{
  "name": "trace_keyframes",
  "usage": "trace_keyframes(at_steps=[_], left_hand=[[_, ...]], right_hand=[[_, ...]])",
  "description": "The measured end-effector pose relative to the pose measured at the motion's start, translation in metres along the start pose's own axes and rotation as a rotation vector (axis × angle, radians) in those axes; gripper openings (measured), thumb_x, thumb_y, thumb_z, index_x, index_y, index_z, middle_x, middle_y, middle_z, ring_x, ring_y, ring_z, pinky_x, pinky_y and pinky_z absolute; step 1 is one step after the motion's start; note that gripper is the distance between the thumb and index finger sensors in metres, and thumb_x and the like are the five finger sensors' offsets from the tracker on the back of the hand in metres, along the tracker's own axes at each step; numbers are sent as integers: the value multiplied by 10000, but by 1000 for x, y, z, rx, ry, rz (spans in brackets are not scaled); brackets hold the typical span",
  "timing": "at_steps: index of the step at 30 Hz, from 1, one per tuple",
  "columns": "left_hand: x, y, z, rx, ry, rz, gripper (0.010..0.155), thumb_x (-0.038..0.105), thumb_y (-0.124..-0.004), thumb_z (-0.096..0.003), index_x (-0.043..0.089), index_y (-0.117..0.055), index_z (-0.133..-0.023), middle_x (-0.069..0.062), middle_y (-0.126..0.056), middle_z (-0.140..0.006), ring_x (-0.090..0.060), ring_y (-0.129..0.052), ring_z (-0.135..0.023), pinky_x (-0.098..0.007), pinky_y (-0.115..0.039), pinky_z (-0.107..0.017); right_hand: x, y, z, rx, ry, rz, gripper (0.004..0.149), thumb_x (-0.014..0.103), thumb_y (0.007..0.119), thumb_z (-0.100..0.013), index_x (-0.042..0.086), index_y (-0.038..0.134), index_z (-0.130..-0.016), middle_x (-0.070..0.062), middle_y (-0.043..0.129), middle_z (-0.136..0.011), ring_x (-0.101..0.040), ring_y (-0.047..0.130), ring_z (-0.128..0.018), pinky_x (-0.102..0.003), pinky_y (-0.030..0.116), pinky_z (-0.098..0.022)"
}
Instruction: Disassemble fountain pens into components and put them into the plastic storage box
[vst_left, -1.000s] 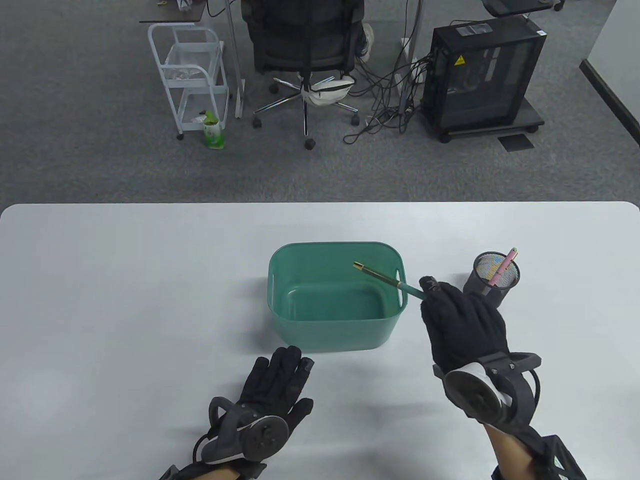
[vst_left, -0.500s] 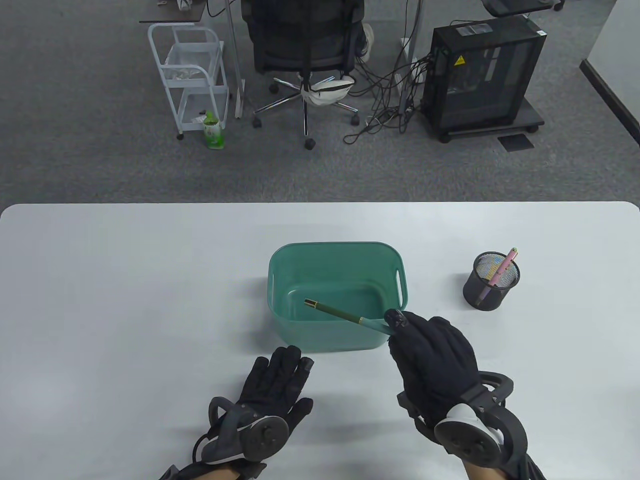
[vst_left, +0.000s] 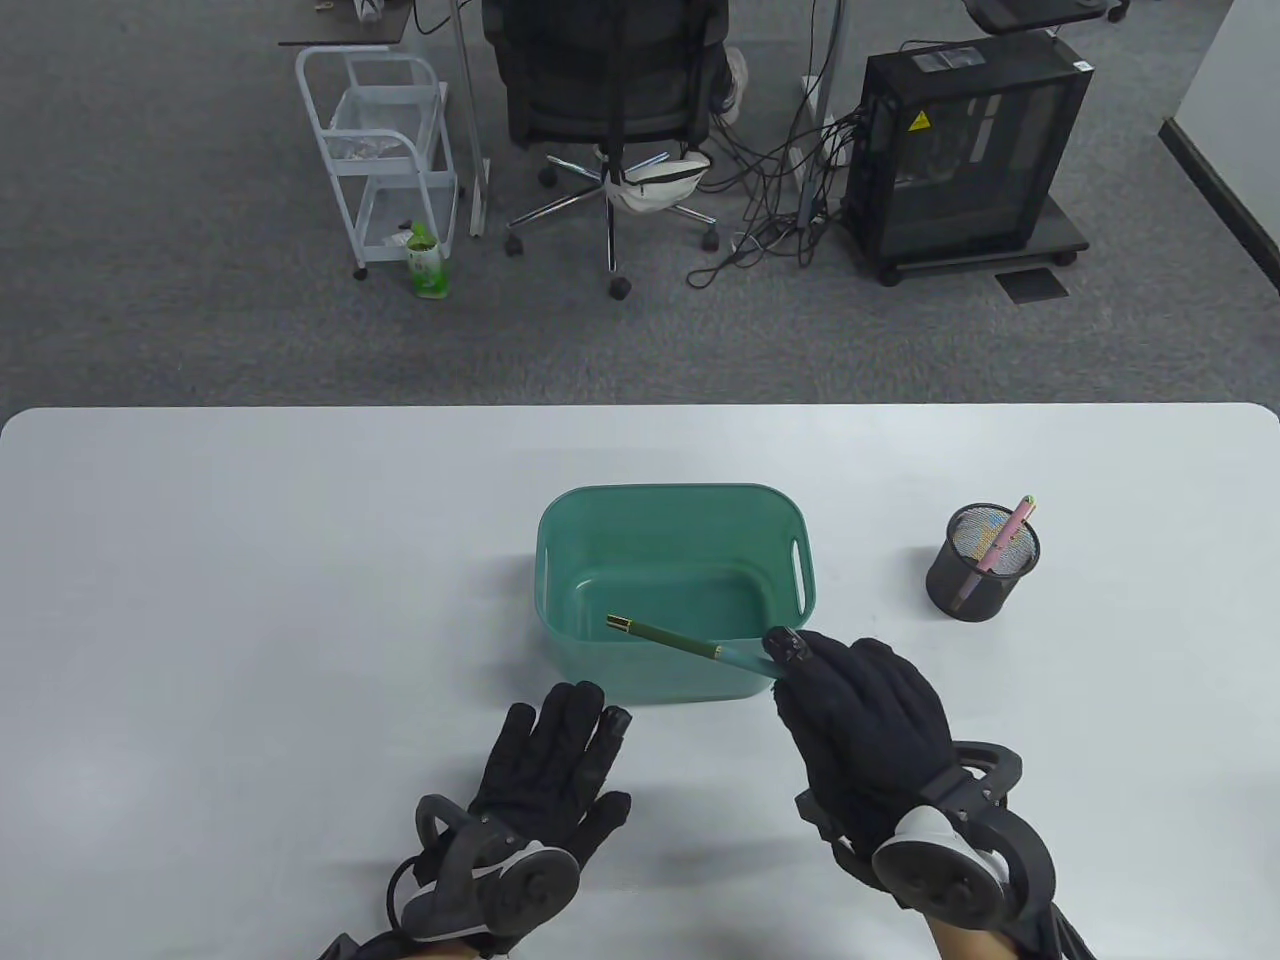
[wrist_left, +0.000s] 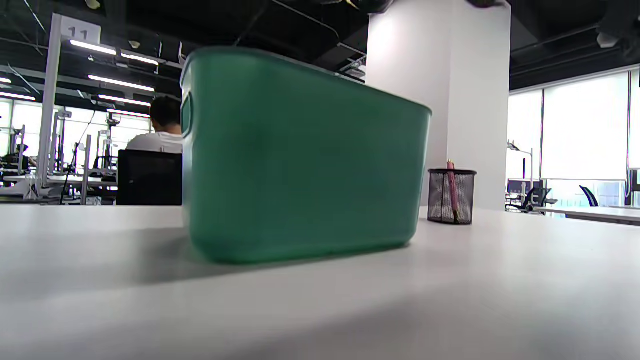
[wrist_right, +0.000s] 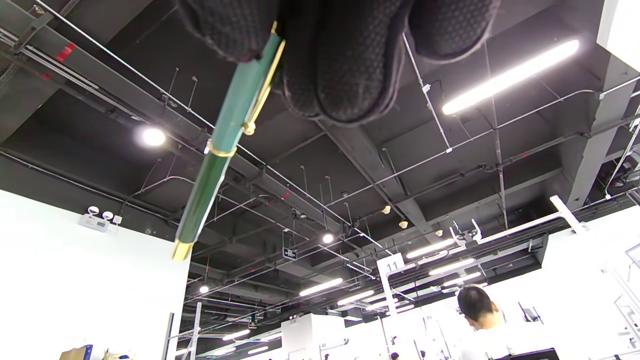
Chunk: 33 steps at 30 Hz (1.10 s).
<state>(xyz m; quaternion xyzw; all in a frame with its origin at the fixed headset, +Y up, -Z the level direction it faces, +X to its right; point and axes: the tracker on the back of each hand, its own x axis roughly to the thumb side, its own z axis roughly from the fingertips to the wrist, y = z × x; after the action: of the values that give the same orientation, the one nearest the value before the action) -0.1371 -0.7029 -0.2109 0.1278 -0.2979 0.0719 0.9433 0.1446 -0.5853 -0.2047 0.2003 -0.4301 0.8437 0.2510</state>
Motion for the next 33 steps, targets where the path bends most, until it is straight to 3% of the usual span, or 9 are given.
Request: trace_keyframes(at_steps=[9,15,19,25,28,33], left_hand=[[11,39,-13,136,-28,-29,718,533,-531,-688,134,-406,-1272,-184,-315,-1327,-395,-328,-1215,-580,-223,-869],[14,65,-33,251,-18,-42,726,539,-569,-684,142,-414,-1272,-178,-321,-1332,-391,-337,-1220,-593,-220,-873],[23,78,-50,324,-25,-33,702,538,-596,-683,188,-432,-1269,-173,-348,-1332,-391,-458,-1203,-616,-311,-873],[40,77,-63,426,-60,-55,623,503,-669,-671,202,-572,-1208,-162,-576,-1256,-325,-668,-1081,-563,-461,-853],[43,72,-64,420,-55,-121,551,484,-690,-671,191,-680,-1137,-117,-729,-1158,-282,-751,-991,-530,-519,-829],[44,71,-63,439,-60,-125,507,460,-703,-671,180,-723,-1093,-96,-812,-1054,-256,-798,-893,-500,-564,-787]], right_hand=[[-3,3,0,9,-8,28,421,368,734,-556,238,849,-939,-21,924,-853,-130,957,-675,-441,717,-653],[-14,11,0,58,57,-40,420,368,735,-557,239,847,-941,-22,921,-856,-133,954,-680,-442,714,-654],[-14,15,1,70,56,-27,419,369,736,-557,239,848,-939,-20,922,-854,-133,955,-678,-442,716,-653],[-8,20,4,89,28,-25,420,369,736,-557,237,847,-940,-21,922,-853,-131,955,-677,-441,716,-653],[-1,21,6,91,3,-25,420,371,737,-557,239,844,-941,-21,921,-854,-131,955,-676,-440,715,-654],[6,22,9,97,-22,-22,418,372,740,-556,243,845,-939,-19,922,-852,-131,956,-675,-441,715,-654]])
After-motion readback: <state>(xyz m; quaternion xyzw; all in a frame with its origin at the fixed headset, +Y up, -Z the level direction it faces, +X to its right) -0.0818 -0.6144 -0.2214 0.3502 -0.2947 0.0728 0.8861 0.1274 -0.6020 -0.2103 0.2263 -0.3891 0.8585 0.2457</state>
